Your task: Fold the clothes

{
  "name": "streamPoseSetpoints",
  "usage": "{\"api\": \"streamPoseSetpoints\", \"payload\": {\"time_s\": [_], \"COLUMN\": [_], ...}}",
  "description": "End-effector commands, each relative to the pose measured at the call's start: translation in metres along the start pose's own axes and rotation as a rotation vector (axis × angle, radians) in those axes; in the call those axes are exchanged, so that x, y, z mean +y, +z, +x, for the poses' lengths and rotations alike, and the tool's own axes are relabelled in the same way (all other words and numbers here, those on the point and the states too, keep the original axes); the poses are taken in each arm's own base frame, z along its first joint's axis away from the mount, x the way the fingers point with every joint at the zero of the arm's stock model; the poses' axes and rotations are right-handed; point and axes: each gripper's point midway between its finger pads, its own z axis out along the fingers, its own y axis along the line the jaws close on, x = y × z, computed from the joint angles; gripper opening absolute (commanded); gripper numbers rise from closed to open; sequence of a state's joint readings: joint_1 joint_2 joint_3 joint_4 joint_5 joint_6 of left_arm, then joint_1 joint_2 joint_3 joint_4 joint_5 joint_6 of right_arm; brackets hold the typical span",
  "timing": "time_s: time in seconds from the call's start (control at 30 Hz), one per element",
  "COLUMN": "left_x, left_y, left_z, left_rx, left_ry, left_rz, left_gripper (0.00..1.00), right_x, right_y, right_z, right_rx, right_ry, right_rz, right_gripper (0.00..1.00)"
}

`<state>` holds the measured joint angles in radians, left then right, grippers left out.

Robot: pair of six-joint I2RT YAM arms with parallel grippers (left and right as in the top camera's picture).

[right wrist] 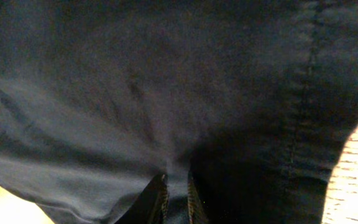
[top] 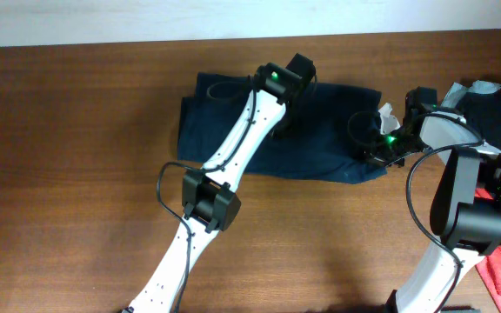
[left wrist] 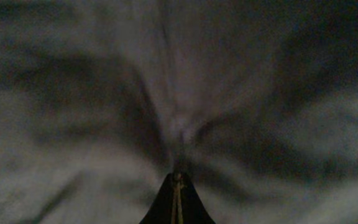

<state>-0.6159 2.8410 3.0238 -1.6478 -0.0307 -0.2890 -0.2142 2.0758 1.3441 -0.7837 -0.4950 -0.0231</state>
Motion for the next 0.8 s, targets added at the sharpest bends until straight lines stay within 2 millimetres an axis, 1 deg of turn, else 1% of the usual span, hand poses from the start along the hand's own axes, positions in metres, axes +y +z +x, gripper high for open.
{"api": "streamPoseSetpoints", "payload": {"time_s": [0.0, 0.1, 0.3, 0.43, 0.53, 0.63, 0.77], "left_x": [-0.001, -0.009, -0.009, -0.014, -0.012, -0.012, -0.012], "left_y": [-0.032, -0.028, -0.014, -0.001, 0.007, 0.013, 0.019], "left_z": [0.002, 0.007, 0.016, 0.029, 0.035, 0.037, 0.033], "left_rx": [-0.02, 0.015, 0.07, 0.142, 0.175, 0.188, 0.173], "left_ry": [-0.021, -0.019, -0.022, -0.025, -0.026, -0.023, 0.009], "left_rz": [0.054, 0.096, 0.087, 0.111, 0.1, 0.096, 0.095], "left_gripper": [0.0, 0.0, 0.0, 0.0, 0.0, 0.01, 0.0], "right_x": [-0.022, -0.022, -0.022, -0.022, -0.022, -0.022, -0.022], "right_y": [0.019, 0.019, 0.019, 0.019, 0.019, 0.019, 0.019], "right_z": [0.015, 0.015, 0.015, 0.015, 0.015, 0.015, 0.015], "right_rx": [0.056, 0.056, 0.056, 0.056, 0.056, 0.056, 0.056], "right_ry": [0.025, 0.025, 0.025, 0.025, 0.025, 0.025, 0.025], "right_rz": [0.083, 0.083, 0.083, 0.083, 0.083, 0.083, 0.083], "right_gripper": [0.19, 0.19, 0.19, 0.19, 0.19, 0.19, 0.19]}}
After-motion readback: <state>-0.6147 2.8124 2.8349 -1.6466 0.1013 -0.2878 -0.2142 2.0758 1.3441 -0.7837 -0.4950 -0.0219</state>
